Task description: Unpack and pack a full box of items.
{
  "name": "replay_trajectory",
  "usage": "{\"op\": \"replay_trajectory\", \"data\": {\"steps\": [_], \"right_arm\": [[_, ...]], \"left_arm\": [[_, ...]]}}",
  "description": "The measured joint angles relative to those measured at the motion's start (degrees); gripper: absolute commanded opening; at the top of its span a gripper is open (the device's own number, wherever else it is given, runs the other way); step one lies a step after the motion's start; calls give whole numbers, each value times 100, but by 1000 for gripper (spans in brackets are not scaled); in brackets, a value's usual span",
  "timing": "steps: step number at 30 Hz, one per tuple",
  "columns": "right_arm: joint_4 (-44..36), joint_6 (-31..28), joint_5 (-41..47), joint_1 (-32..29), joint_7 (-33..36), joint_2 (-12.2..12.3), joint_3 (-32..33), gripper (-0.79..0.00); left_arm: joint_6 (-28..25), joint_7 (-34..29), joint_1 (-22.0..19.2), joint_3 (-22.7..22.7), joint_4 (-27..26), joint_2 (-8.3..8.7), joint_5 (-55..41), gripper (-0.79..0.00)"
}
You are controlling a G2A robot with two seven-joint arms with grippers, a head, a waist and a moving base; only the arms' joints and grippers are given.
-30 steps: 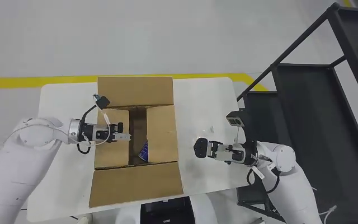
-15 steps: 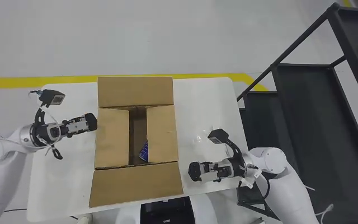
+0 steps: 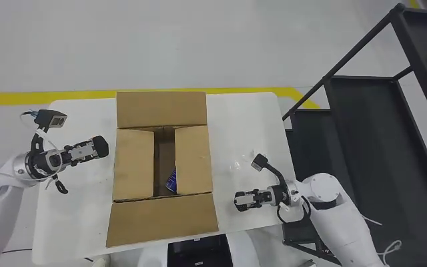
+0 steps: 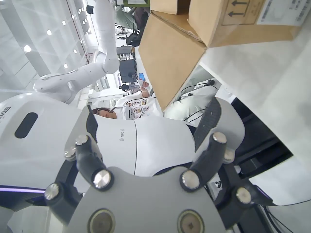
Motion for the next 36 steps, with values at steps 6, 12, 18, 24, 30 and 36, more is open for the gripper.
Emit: {"op": "replay_trajectory", "data": {"steps": [6,12,18,24,30,36], "right_arm": [[296,130,-143,191,-190,-58,-762,0],[613,141,74,484,-414,-139,-1385,0],[183,56,227,408,-418,-139,-1653,0],[-498,-153,635,208,-476,-85,-1504,0],[-730,-381,679,391,-800,-89,-1541,0],[-534,-593,623,801,-1382,-155,-1784,0]], "left_arm": [[0,0,0,0,0,0,0,0],[0,0,0,0,0,0,0,0],[0,0,0,0,0,0,0,0],[0,0,0,0,0,0,0,0],[0,0,0,0,0,0,0,0],[0,0,0,0,0,0,0,0]]}}
